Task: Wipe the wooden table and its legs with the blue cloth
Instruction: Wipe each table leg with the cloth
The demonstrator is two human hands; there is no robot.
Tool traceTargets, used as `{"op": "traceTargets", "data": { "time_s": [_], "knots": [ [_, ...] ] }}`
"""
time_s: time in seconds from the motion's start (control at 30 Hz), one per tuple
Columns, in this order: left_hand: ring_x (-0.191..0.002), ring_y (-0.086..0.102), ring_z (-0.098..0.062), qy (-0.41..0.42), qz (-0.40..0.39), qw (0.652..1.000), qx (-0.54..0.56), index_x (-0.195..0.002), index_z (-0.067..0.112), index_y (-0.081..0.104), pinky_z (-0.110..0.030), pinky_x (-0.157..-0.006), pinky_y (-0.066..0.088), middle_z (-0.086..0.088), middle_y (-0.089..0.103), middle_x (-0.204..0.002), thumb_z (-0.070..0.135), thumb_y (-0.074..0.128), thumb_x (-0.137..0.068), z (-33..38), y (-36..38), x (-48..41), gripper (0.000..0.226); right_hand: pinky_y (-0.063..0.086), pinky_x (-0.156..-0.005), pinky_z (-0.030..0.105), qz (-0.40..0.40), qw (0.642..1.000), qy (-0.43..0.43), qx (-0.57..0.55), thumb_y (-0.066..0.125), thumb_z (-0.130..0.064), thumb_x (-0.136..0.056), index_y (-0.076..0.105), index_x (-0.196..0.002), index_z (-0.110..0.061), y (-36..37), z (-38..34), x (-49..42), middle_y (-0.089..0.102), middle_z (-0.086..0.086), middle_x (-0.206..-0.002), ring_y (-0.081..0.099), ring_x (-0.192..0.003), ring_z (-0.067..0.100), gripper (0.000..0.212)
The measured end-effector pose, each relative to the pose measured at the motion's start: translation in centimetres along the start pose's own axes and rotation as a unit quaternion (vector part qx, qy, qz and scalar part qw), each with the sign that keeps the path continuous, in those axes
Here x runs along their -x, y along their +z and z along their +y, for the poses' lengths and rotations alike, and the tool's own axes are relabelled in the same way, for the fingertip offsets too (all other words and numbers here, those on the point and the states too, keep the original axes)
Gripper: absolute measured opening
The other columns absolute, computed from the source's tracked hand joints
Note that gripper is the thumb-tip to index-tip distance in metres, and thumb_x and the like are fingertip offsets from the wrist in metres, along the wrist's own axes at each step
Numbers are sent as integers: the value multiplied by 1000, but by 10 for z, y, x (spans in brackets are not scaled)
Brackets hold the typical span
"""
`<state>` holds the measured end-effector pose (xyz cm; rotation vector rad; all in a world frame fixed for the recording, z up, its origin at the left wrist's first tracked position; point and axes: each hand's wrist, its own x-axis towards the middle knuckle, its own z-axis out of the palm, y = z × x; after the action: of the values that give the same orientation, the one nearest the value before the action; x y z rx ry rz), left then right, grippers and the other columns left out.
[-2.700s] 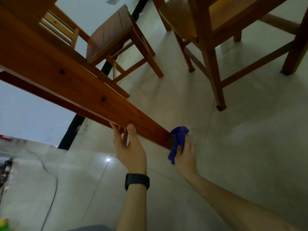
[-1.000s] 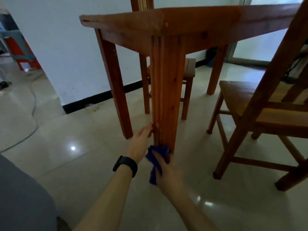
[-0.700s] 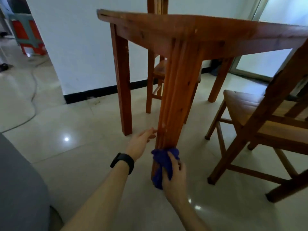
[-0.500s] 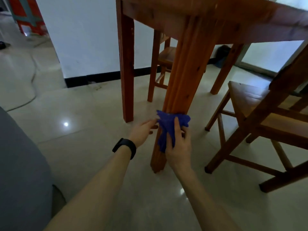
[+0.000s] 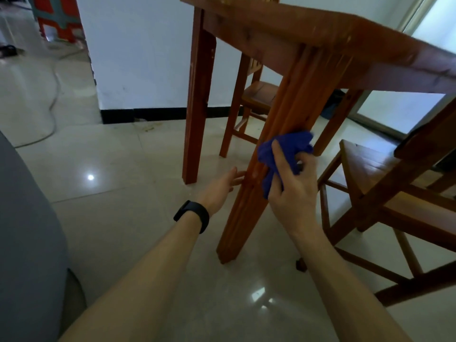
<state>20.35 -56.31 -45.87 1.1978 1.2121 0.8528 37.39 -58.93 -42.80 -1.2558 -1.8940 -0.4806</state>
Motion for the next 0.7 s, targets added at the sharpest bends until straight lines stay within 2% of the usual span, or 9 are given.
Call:
{"op": "traceTargets", "data": {
  "time_s": [0.07, 0.13, 0.17, 0.23, 0.33, 0.47, 0.57, 0.7],
  "knots": [
    [-140, 38, -25, -11, -6, 1000, 6, -142, 33, 49, -50, -114, 20, 2, 49, -148, 55, 20, -104, 0, -7, 4, 52, 44, -99, 35, -137, 989, -7, 53, 56, -22, -92, 33, -151, -27, 18, 6, 37, 29, 15, -144, 46, -121, 29, 63],
    [-135, 44, -26, -48, -11, 999, -3, -142, 32, 49, -51, -112, 25, 0, 52, -144, 59, 24, -103, -5, -15, 5, 53, 47, -97, 34, -314, 946, 12, 83, 53, -22, -95, 24, -151, -39, 38, 13, 82, 25, 8, -147, 43, -127, 27, 65],
    [-130, 48, -26, -69, -12, 997, -15, -143, 31, 49, -50, -110, 29, 0, 53, -142, 60, 30, -101, -8, -19, 7, 54, 47, -97, 31, -362, 929, 32, 70, 50, -21, -97, 22, -151, -43, 46, 14, 102, 26, 6, -147, 42, -128, 27, 64],
    [-119, 52, -22, -97, -24, 994, -53, -144, 32, 47, -46, -104, 35, 2, 54, -139, 61, 44, -97, -16, -27, 9, 55, 45, -94, 24, -351, 932, 93, -5, 51, -19, -99, 23, -148, -46, 51, 13, 122, 36, 4, -143, 48, -122, 23, 62],
    [-112, 55, -17, -103, -79, 987, -97, -138, 43, 48, -43, -98, 41, 8, 54, -134, 58, 60, -90, -21, -41, 12, 52, 39, -86, 9, -244, 940, 203, -121, 59, -21, -96, 41, -143, -38, 33, -3, 104, 47, -10, -130, 54, -108, 5, 52],
    [-113, 59, -18, -109, -136, 984, -32, -136, 41, 49, -38, -83, 47, 5, 59, -132, 56, 74, -79, -17, -46, 21, 64, 50, -80, 17, -168, 886, 315, -297, 69, -26, -90, 50, -122, -42, 4, -30, 63, 59, -17, -119, 60, -102, -3, 41],
    [-115, 61, -25, -83, -166, 982, 40, -128, 36, 56, -43, -91, 53, 2, 62, -127, 51, 76, -78, -4, -42, 28, 56, 54, -93, 31, -163, 866, 308, -359, 68, -29, -90, 53, -128, -35, -6, -43, 42, 62, -13, -124, 62, -109, 2, 41],
    [-108, 66, -23, 8, -86, 985, 146, -123, 34, 61, -48, -93, 54, 5, 70, -115, 34, 77, -78, 20, -44, 35, 48, 49, -102, 38, -217, 874, 241, -362, 61, -26, -95, 51, -139, -34, -13, -47, 20, 57, -11, -134, 56, -121, 6, 46]
  ]
}}
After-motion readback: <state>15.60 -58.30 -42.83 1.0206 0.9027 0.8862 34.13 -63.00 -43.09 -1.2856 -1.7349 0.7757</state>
